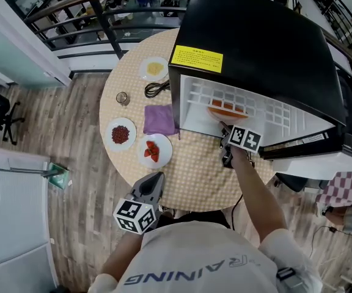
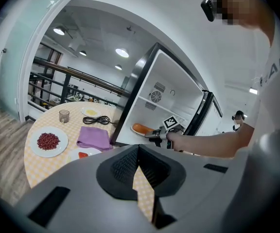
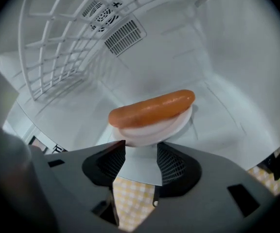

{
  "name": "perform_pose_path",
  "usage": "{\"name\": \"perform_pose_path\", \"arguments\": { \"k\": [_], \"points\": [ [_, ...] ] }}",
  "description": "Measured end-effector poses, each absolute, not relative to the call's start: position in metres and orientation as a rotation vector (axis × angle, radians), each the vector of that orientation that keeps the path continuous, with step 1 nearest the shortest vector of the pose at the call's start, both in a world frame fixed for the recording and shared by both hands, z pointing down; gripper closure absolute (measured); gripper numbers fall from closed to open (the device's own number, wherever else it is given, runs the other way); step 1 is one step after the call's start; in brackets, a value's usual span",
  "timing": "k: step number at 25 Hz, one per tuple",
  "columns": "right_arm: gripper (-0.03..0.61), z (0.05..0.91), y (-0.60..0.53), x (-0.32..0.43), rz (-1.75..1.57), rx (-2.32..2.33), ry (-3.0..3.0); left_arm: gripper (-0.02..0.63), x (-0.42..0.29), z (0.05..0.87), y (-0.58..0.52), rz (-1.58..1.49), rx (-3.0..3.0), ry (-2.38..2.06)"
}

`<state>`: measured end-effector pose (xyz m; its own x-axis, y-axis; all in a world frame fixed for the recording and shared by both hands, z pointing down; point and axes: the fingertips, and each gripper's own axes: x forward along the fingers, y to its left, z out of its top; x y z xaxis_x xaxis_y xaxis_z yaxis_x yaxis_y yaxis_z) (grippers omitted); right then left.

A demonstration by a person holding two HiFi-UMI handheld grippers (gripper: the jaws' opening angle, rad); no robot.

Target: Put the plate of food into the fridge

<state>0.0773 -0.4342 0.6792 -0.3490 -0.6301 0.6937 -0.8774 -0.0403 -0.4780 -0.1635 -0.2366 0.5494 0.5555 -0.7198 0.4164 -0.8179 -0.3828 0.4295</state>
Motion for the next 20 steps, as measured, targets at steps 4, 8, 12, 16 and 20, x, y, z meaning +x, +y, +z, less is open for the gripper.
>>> {"name": "perform_pose_path", "arguments": {
  "k": [4, 8, 12, 16, 20],
  "points": [
    [0.382, 0.682, -0.43, 0.077, 1.181, 1.522, -1.957, 0.606, -0.161, 0.551, -0.234, 0.213, 2.192, -1.216],
    [0.384, 0.683, -0.425, 0.08, 1.172, 1.529, -1.926, 0.606, -0.159, 0.551, -0.234, 0.212, 2.196, -1.21],
    [0.486, 0.68, -0.419, 0.089, 1.189, 1.559, -1.891, 0.606, -0.16, 0.55, -0.235, 0.207, 2.197, -1.209],
    [0.536, 0.665, -0.416, 0.091, 1.208, 1.598, -1.957, 0.606, -0.159, 0.547, -0.237, 0.193, 2.202, -1.213],
    [0.557, 0.638, -0.407, 0.086, 1.181, 1.612, -2.125, 0.606, -0.155, 0.541, -0.24, 0.181, 2.228, -1.212]
  ]
}}
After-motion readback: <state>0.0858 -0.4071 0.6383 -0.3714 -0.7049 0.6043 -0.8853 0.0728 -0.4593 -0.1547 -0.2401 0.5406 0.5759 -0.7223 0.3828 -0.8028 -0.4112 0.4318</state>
